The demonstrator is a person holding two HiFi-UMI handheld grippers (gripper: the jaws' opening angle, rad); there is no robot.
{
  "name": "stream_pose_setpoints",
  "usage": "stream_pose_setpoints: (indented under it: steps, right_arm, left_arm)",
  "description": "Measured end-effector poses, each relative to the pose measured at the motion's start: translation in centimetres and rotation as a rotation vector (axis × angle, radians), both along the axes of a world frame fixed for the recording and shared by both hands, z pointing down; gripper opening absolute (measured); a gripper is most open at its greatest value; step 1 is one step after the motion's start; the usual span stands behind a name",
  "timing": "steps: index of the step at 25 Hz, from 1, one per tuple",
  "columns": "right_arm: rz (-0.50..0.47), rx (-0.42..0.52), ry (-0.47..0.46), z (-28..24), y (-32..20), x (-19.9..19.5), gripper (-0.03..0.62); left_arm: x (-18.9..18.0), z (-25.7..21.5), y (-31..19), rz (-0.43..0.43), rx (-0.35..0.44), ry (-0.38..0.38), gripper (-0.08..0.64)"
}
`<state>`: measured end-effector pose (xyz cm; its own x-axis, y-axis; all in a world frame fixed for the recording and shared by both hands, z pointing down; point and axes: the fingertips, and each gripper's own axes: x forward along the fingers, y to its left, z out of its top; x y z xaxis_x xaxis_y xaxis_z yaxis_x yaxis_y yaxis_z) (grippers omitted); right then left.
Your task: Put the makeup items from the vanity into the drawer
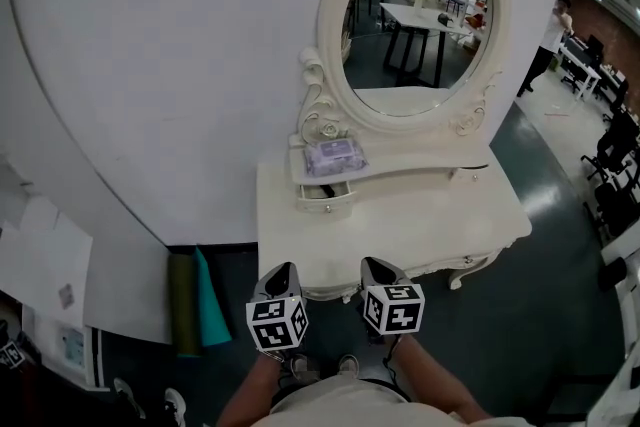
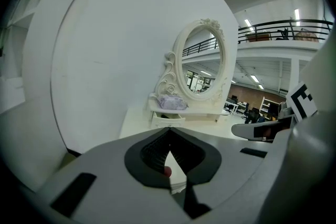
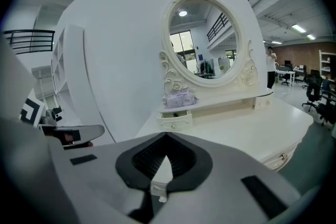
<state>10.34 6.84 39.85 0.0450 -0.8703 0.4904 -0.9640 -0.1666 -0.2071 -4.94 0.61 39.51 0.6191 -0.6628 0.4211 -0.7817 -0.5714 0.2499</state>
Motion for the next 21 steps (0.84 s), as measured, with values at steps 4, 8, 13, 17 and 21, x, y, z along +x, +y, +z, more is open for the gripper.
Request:
stream_pose_setpoints:
  steps: [4, 8, 13, 17, 21]
  right_arm:
    - [0.009, 0.008, -0.008, -0.2, -0.1, 0.5, 0.017]
    - [0.001, 0.019, 0.001, -0.5, -0.5, 0.8, 0.017]
    - [-0.01, 0.032, 0.011, -1.1, -0.9, 1.0, 0.017]
    - [-0.021, 0.033, 0.0, -1.1, -1.0, 1.1, 0.017]
    - [-0.025, 0.038, -0.003, -1.1, -1.3, 1.2, 0.015]
  left_arm:
    - [0.4, -0.3, 0.0, 0.004, 0.015, -0.009, 0.003]
    - [0.8, -0.4, -0.2, 0.001, 0.024, -0.01, 0.005]
    - [1.3, -0.7, -0.4, 0.001, 0.031, -0.008, 0.003]
    - [1.5, -0.7, -0.5, 0.003, 0.035, -0.014, 0.003]
    - [1.7, -0.7, -0.8, 0.004, 0.039, -0.012, 0.004]
